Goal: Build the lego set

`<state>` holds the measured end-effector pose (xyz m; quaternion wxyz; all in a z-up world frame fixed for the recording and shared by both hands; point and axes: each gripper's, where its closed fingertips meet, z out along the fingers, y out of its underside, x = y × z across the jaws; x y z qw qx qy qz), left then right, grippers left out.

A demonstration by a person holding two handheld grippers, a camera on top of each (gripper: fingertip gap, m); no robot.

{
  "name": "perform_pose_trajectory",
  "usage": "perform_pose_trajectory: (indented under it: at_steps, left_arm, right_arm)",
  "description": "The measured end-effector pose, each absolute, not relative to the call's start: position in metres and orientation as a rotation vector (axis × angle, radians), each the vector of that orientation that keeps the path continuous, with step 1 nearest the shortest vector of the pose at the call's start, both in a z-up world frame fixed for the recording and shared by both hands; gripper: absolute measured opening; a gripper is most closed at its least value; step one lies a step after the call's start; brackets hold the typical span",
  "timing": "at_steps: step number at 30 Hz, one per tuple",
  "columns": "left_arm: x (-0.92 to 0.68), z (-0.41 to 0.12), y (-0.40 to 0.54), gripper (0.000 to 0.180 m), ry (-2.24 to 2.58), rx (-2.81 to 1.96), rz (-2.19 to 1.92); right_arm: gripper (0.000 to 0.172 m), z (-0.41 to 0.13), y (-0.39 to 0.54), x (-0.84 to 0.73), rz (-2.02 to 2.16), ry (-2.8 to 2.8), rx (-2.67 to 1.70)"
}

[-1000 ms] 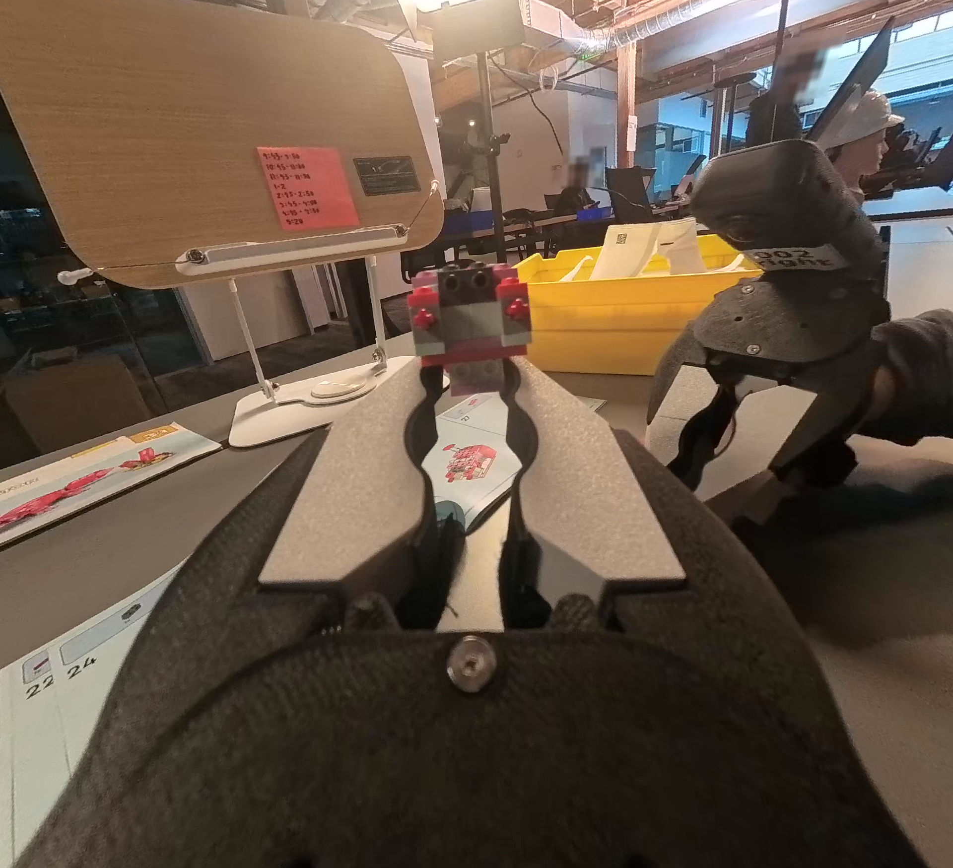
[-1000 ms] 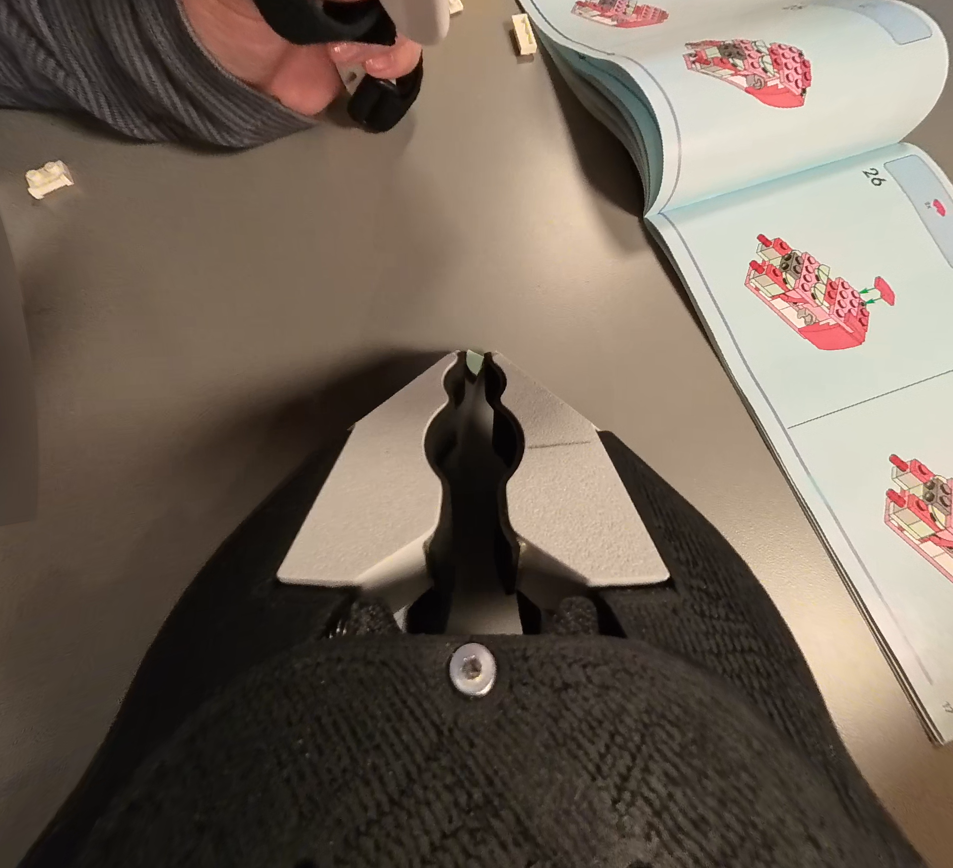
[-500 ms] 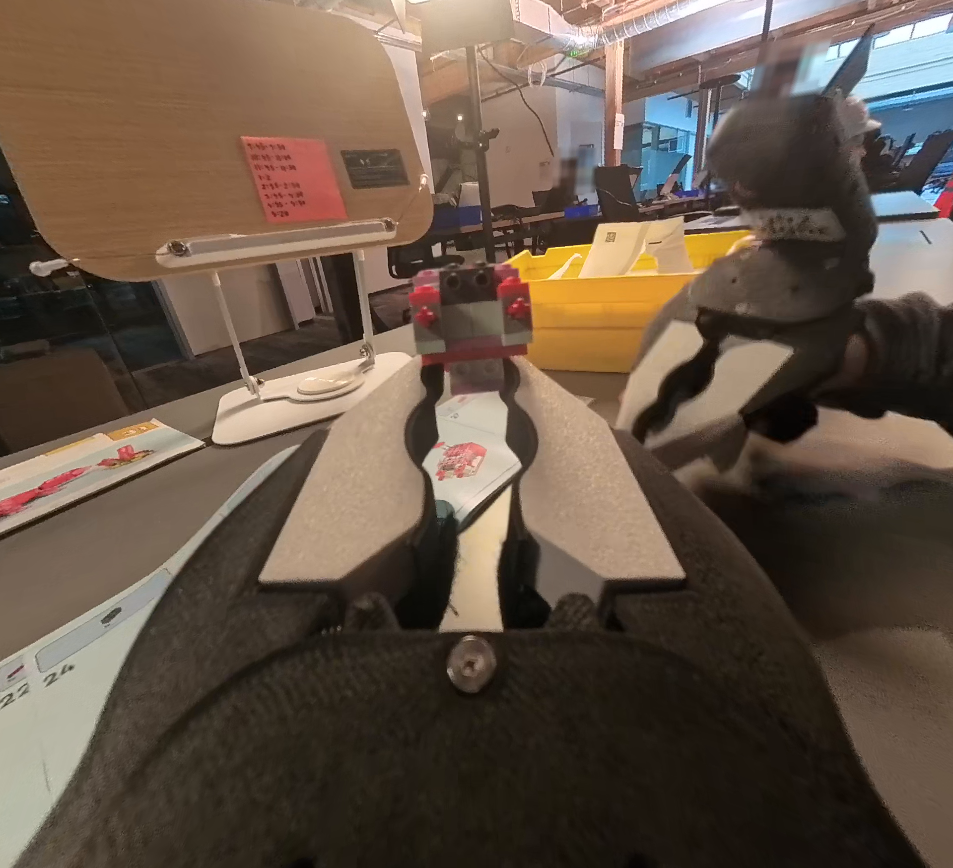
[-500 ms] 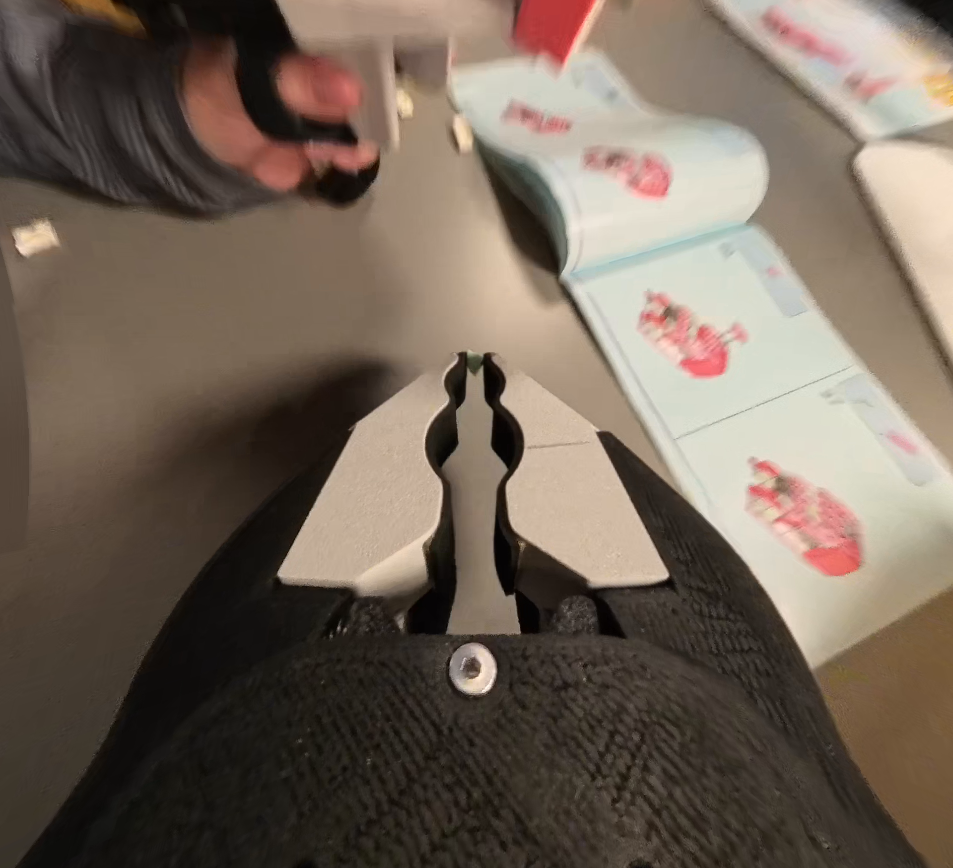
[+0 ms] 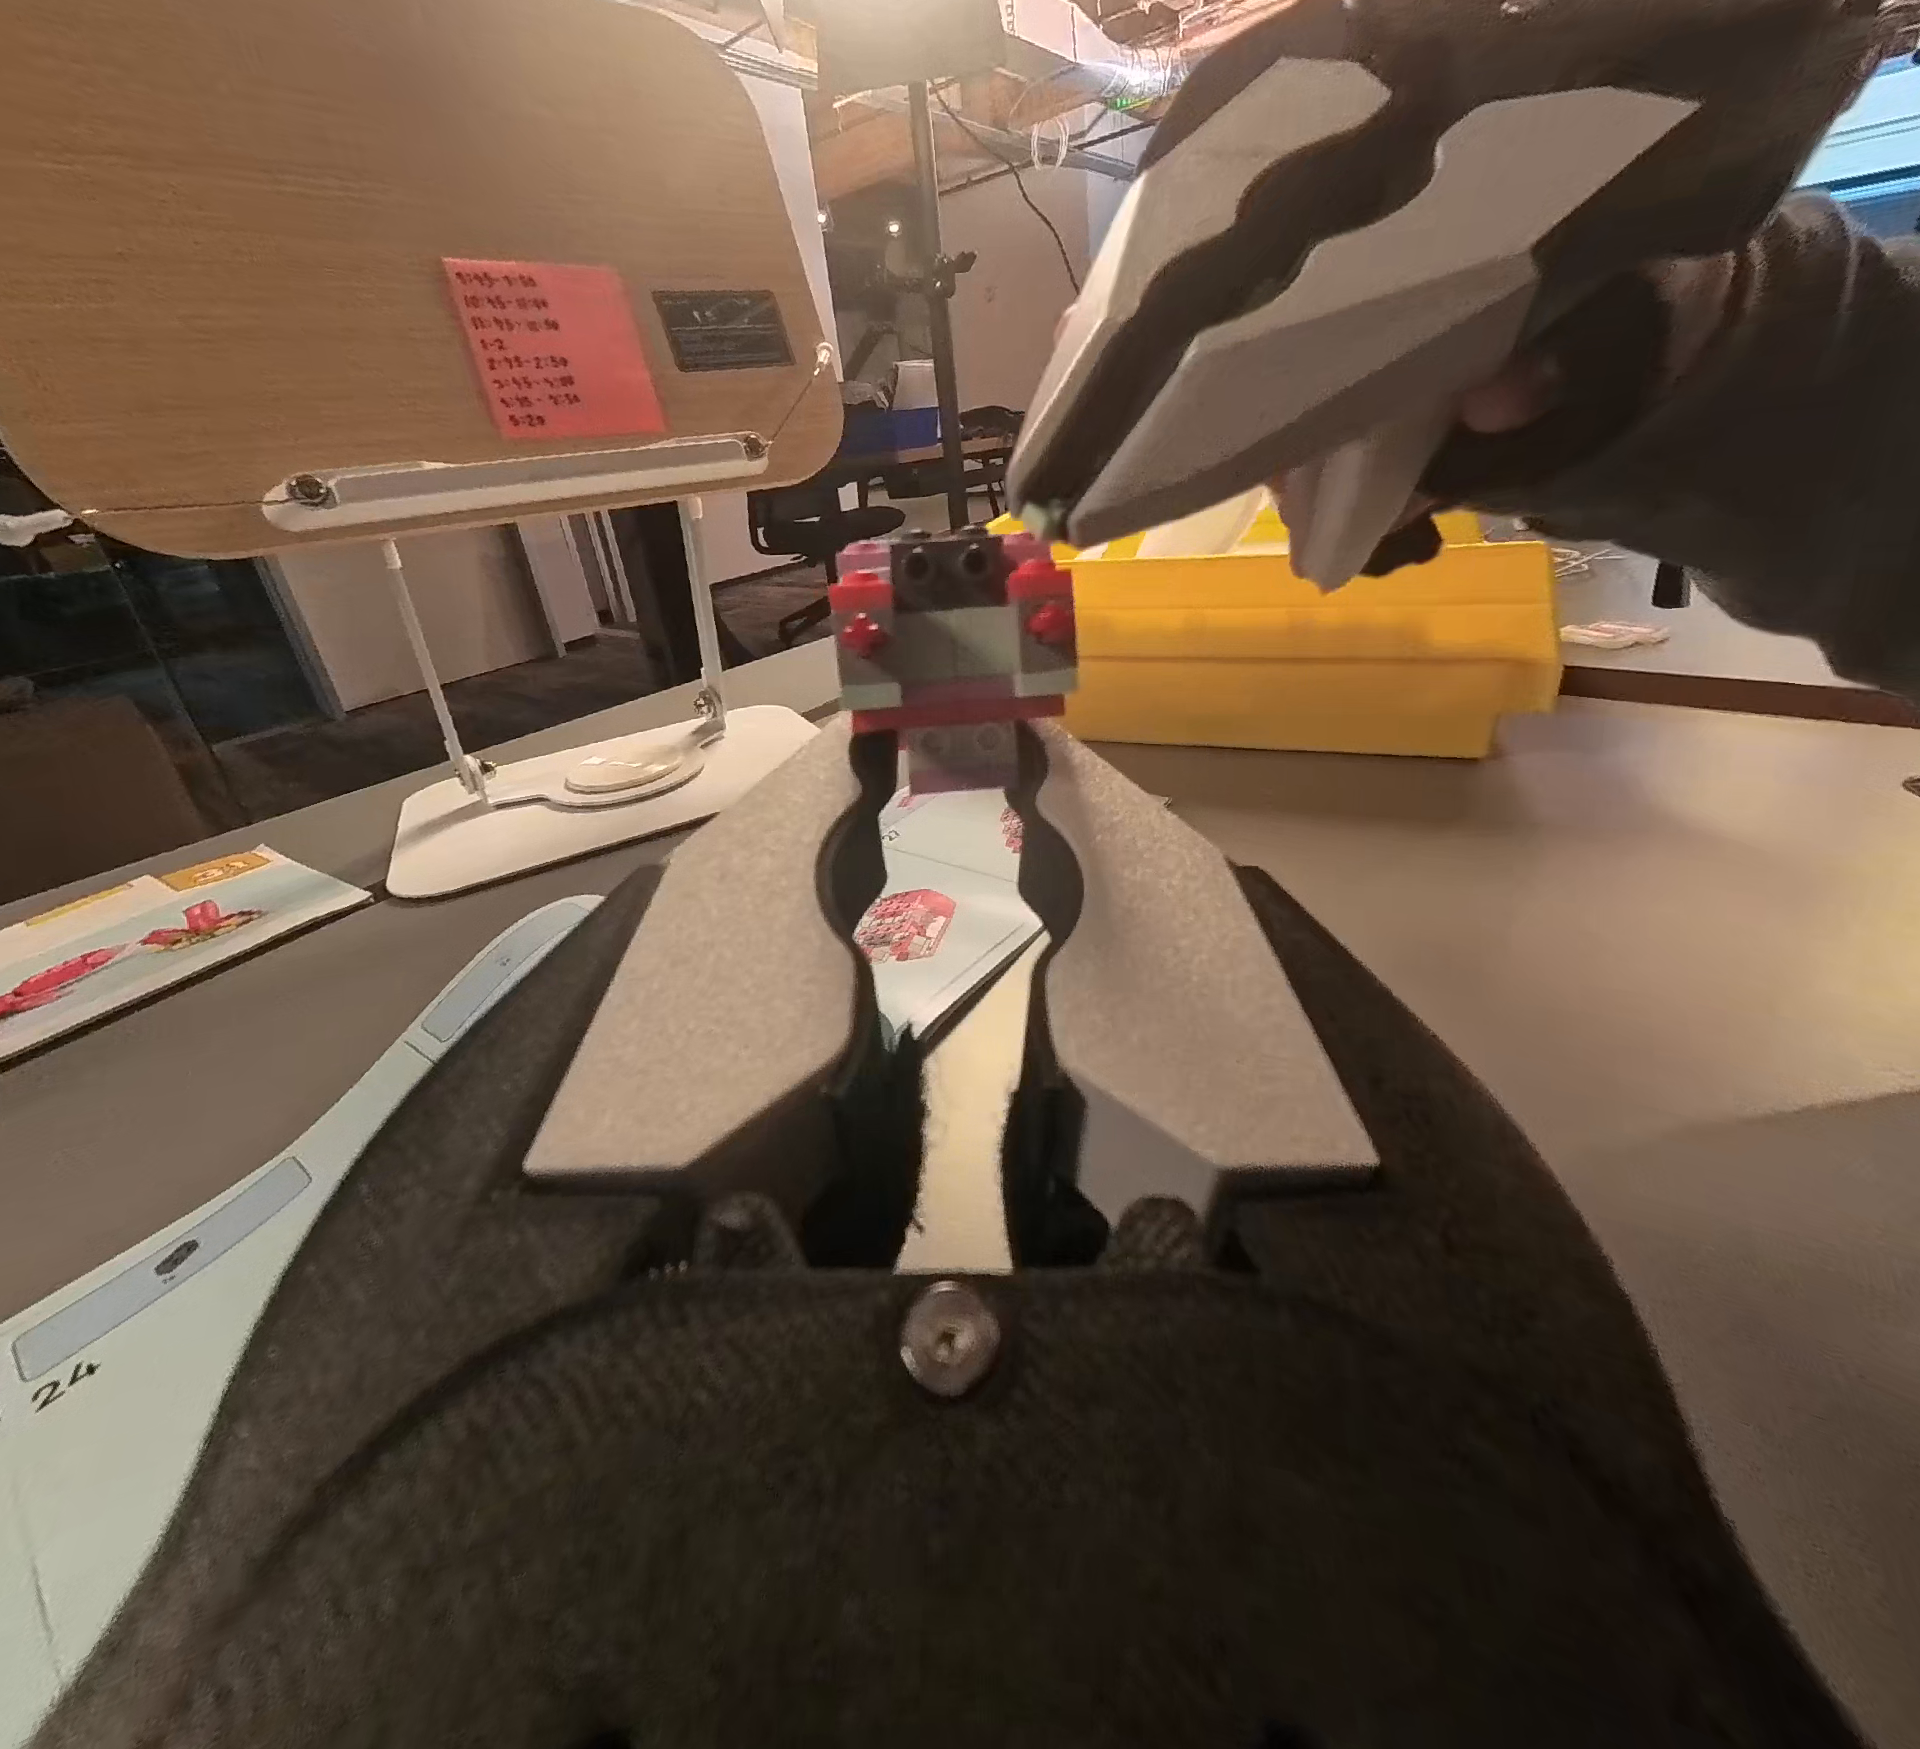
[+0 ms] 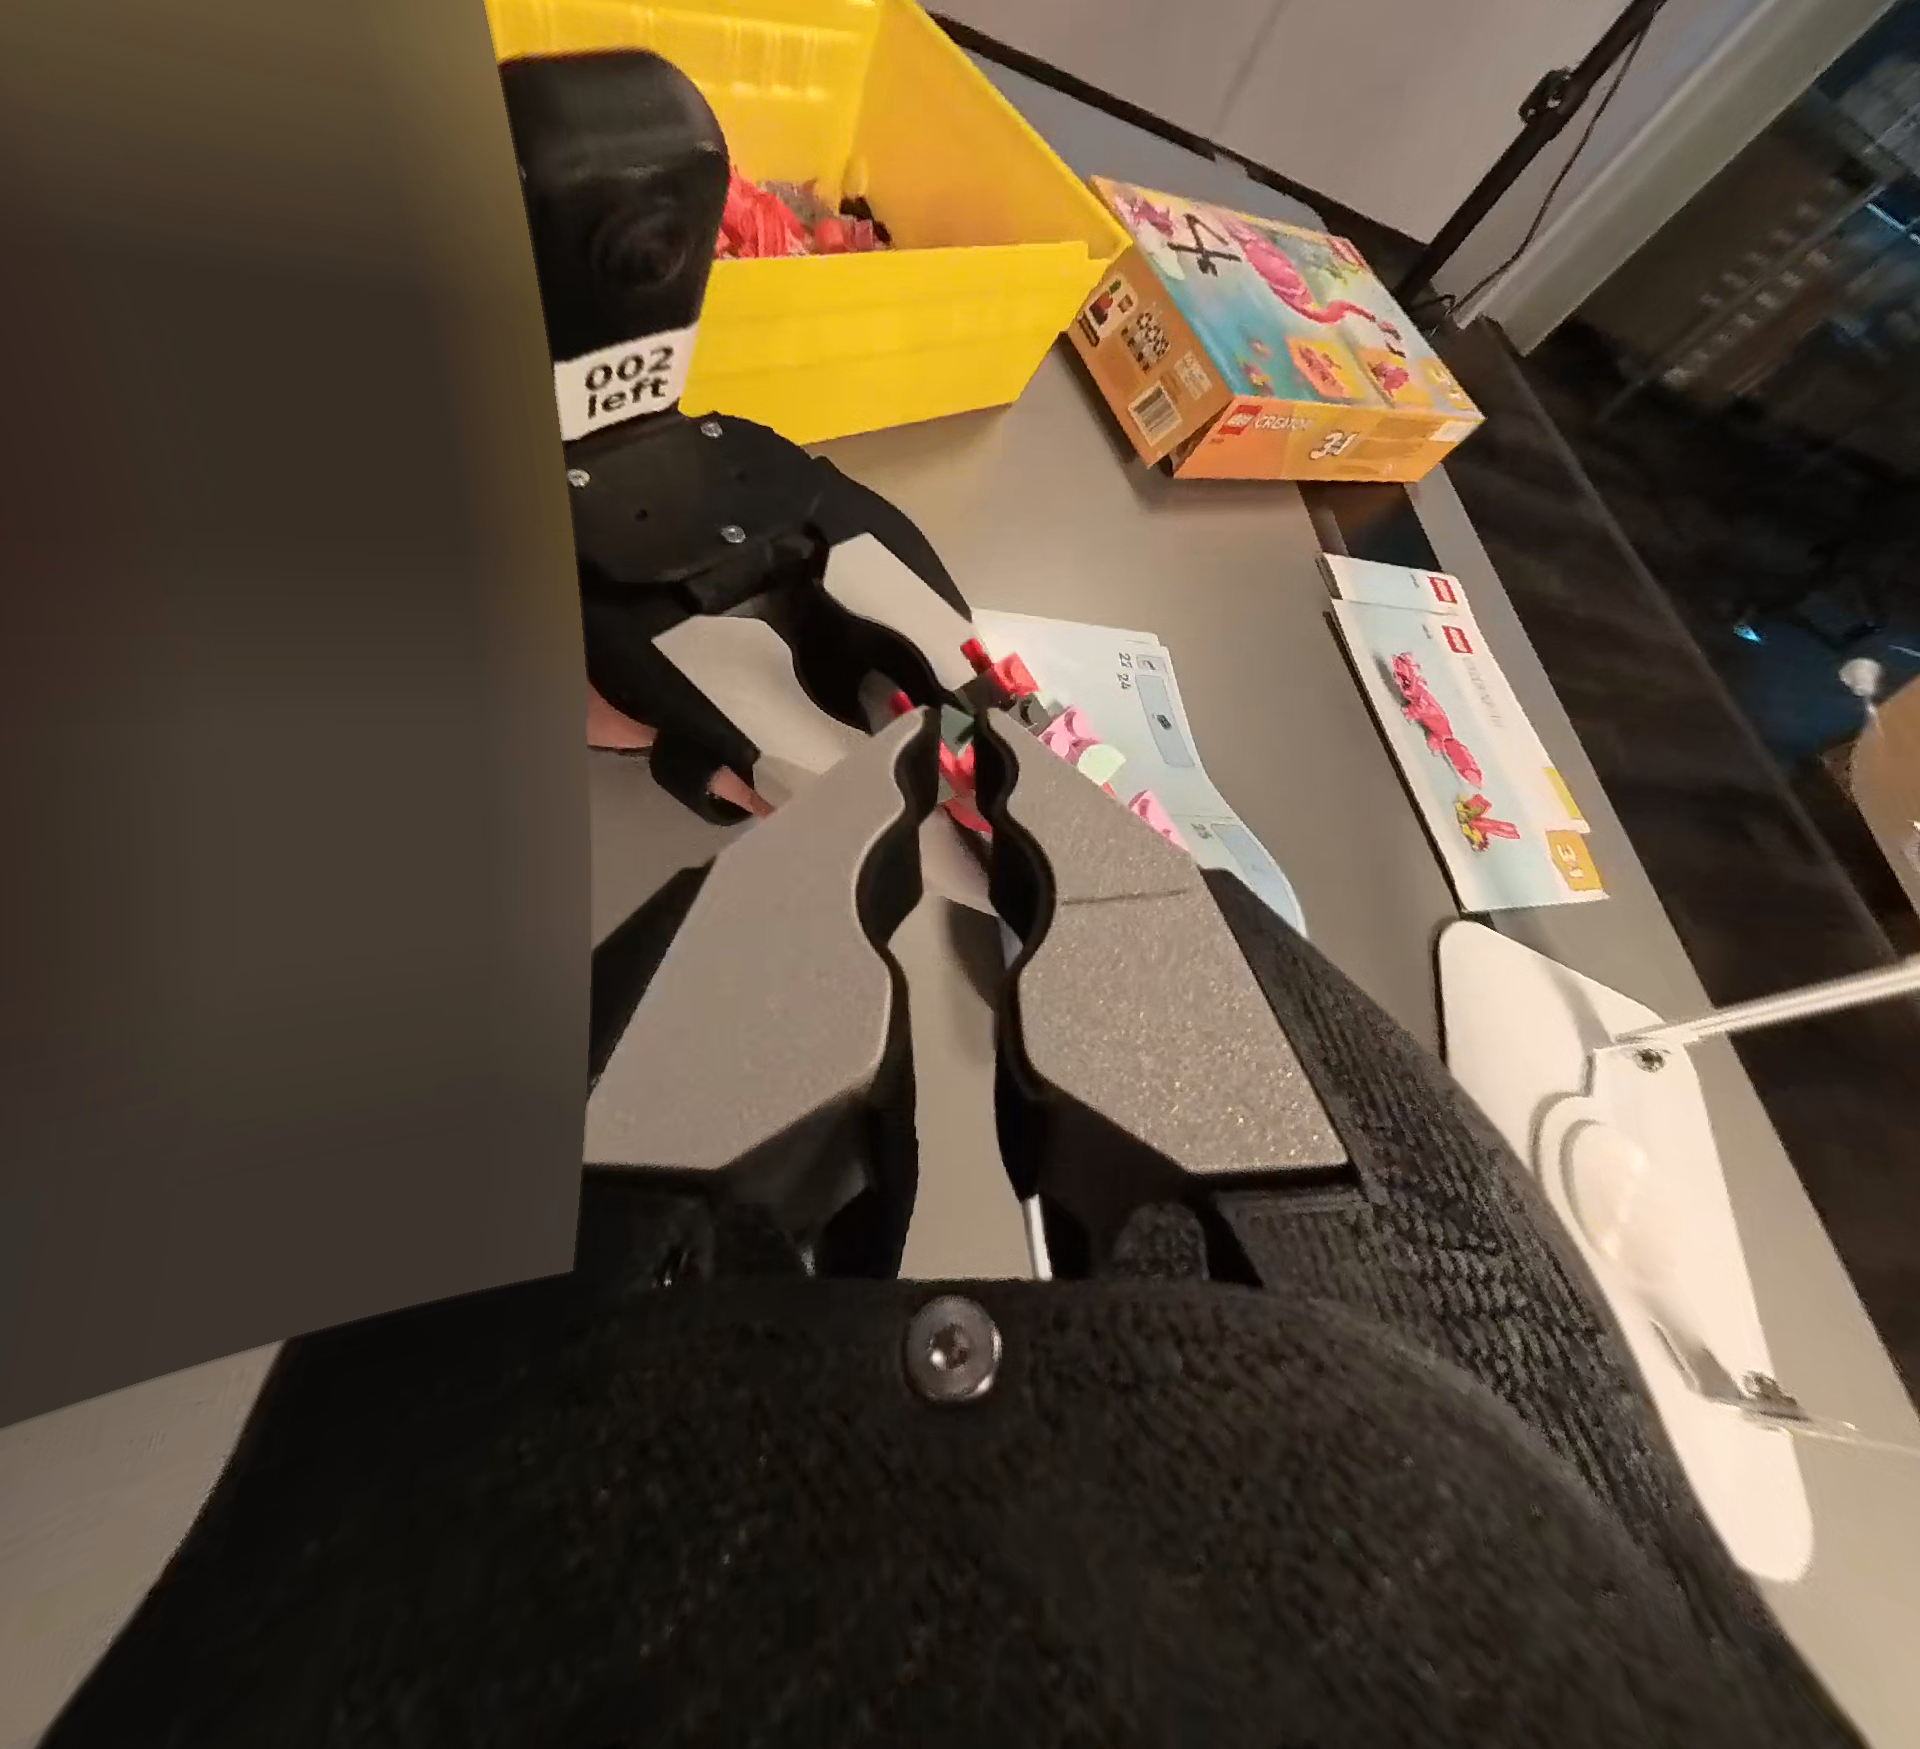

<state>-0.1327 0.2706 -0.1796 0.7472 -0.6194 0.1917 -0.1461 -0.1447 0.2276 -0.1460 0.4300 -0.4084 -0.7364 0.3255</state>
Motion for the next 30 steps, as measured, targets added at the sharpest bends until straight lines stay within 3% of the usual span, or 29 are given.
perform_pose_trajectory:
  at_steps: [1, 30]
  left_arm:
    - [-0.133, -0.180, 0.271, 0.019, 0.419, -1.355, -0.321]
    - [-0.144, -0.175, 0.272, 0.019, 0.340, -1.345, -0.261]
  right_arm:
    - [0.004, -0.146, 0.228, -0.145, 0.801, -1.844, -1.017]
    - [0.005, -0.145, 0.238, -0.155, 0.763, -1.578, -1.242]
